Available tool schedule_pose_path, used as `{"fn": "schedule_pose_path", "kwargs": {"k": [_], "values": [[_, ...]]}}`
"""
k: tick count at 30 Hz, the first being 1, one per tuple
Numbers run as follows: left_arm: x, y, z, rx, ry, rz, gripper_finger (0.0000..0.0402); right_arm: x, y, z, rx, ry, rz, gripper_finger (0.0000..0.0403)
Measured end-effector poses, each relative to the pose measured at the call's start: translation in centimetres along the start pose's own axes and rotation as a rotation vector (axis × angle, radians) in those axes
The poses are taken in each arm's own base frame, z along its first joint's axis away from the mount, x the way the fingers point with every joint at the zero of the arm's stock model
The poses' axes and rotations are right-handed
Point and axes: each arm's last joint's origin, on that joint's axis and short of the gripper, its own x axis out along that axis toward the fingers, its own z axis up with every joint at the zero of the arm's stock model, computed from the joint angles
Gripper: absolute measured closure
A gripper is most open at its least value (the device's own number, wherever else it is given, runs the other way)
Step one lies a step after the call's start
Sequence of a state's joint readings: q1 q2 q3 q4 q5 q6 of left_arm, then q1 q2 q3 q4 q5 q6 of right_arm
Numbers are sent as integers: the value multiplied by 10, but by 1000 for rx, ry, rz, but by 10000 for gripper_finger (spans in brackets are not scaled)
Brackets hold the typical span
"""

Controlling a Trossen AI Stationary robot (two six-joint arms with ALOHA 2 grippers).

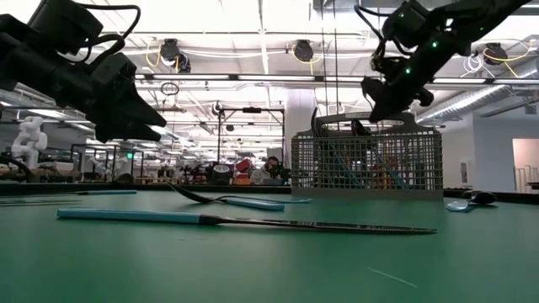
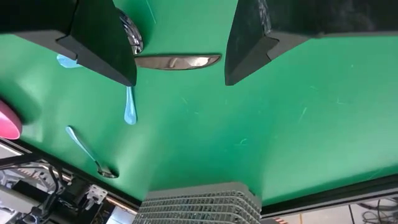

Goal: Sort silverware
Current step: Put the blue spoon into the silverware basket

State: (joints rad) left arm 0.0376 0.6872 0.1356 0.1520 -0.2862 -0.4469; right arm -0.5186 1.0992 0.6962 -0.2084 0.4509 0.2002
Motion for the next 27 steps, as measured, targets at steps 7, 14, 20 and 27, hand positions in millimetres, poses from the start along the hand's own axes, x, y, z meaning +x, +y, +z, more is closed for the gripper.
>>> {"fn": "schedule_pose_path", "kwargs": {"k": [7,14,20,27], "values": [[0,0,0,0,0,-1,155,2,-3,-11,8,48,-69,403],[0,0,1,-2,-5,-4,155,1,-5,-19,31,112,-102,376],[0,-1,1,-3,-3,-10,155,2,-4,-16,68,81,-96,348],[0,-3,3,-12,-16,-59,155,2,-1,-5,105,-19,-63,322]]}}
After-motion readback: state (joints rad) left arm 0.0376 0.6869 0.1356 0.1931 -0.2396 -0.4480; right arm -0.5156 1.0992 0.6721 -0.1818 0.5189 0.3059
